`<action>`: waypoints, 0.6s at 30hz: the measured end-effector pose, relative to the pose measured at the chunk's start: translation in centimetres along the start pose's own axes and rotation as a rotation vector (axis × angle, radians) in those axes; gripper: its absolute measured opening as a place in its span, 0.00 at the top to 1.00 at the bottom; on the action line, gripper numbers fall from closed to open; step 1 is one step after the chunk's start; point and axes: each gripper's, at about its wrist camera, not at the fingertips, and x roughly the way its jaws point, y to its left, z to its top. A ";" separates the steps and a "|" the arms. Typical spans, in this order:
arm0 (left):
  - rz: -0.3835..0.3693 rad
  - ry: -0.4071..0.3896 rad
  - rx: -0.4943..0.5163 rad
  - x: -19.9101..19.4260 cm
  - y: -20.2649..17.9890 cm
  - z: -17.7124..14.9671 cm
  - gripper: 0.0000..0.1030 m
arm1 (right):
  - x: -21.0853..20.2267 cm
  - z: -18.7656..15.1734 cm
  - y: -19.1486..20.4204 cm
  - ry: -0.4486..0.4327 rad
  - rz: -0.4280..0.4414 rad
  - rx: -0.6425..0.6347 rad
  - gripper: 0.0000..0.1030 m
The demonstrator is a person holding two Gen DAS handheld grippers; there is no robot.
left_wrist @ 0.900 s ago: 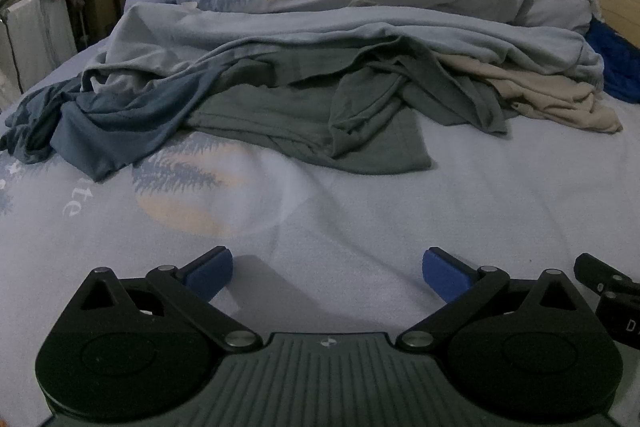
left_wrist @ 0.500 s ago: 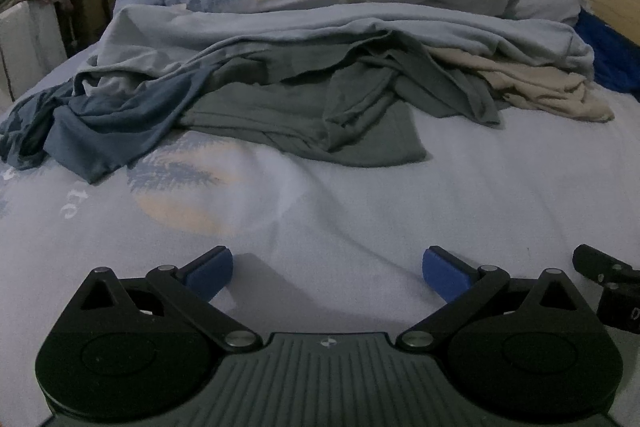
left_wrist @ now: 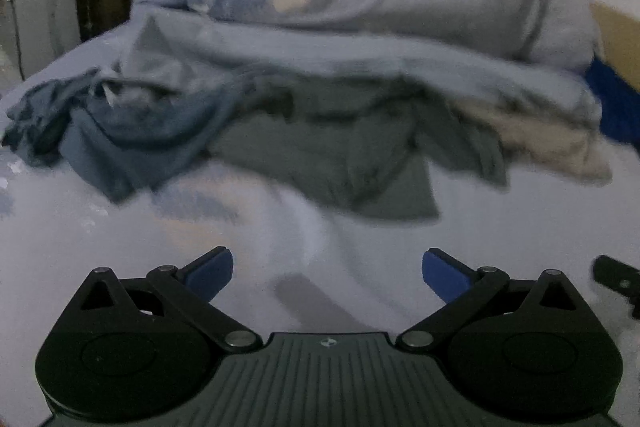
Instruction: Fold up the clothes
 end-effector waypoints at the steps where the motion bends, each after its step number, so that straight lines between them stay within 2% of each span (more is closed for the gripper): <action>1: -0.003 -0.020 -0.010 -0.5 0.2 0.6 0.00 | -0.7 0.9 -0.1 -0.025 0.009 0.007 0.00; 8: -0.045 -0.159 -0.079 -5.0 2.6 4.8 0.00 | -5.3 8.5 -2.6 -0.174 0.080 0.086 0.00; 11: -0.063 -0.193 -0.108 -6.1 3.1 7.1 0.00 | -6.4 11.7 -4.1 -0.226 0.097 0.139 0.00; 14: -0.091 -0.206 -0.147 -6.4 3.7 9.6 0.00 | -6.1 15.2 -5.9 -0.270 0.085 0.142 0.00; 18: -0.104 -0.237 -0.104 -5.5 3.2 13.1 0.00 | -4.2 18.7 -8.5 -0.308 0.041 0.140 0.00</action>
